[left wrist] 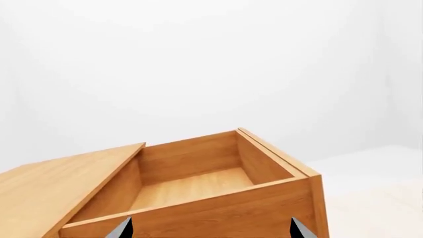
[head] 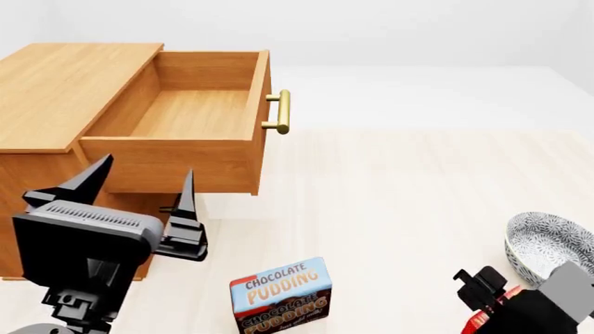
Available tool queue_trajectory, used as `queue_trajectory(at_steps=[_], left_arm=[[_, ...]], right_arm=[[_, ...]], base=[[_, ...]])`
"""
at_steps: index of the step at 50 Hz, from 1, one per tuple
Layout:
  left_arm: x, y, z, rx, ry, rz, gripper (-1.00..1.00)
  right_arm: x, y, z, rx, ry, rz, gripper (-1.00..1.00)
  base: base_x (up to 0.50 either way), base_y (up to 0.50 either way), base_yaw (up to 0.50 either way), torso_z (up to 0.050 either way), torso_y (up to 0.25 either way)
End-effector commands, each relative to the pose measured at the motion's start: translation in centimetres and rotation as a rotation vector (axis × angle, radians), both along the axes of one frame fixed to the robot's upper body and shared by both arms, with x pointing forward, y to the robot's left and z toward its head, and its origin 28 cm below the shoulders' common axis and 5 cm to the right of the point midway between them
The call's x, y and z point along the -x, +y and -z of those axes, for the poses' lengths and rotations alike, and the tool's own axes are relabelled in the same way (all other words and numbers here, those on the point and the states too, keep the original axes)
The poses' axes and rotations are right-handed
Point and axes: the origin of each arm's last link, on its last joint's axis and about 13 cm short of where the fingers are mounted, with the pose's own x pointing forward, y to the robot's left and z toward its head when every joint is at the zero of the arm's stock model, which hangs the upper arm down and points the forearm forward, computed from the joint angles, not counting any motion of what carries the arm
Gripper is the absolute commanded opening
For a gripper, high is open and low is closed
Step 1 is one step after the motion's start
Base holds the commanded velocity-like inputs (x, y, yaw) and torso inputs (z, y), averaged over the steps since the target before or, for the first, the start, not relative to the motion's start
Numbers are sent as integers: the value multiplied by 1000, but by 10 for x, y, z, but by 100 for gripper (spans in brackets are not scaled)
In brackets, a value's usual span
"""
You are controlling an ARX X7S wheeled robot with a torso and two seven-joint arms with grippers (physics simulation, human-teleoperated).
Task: Put the butter at the back in the top drawer of the cabinet and close it.
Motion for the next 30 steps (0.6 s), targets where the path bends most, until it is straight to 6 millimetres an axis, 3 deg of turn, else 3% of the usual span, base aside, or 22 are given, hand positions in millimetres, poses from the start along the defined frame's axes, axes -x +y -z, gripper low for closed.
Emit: queue_trajectory(at_steps=[1, 9, 12, 17, 30], left_arm=[[0, -1, 1, -2, 2, 3, 100], [0, -4, 5, -4, 11, 9, 100], [0, -5, 6, -5, 14, 11, 100], [-1, -7, 10, -5, 19, 16, 100], [6, -21, 11, -7, -13, 56, 100]], right_arm=[[9, 3, -20, 69, -91, -26, -100], [14, 5, -32, 115, -175, -82, -100], [18, 5, -38, 97, -313, -170, -100], [20, 7, -47, 84, -380, -252, -100], [22, 8, -100, 113, -661, -492, -100]], base=[[0, 0, 0, 0, 0], [0, 0, 0, 0, 0], [0, 0, 0, 0, 3], [0, 0, 0, 0, 0], [0, 0, 0, 0, 1]])
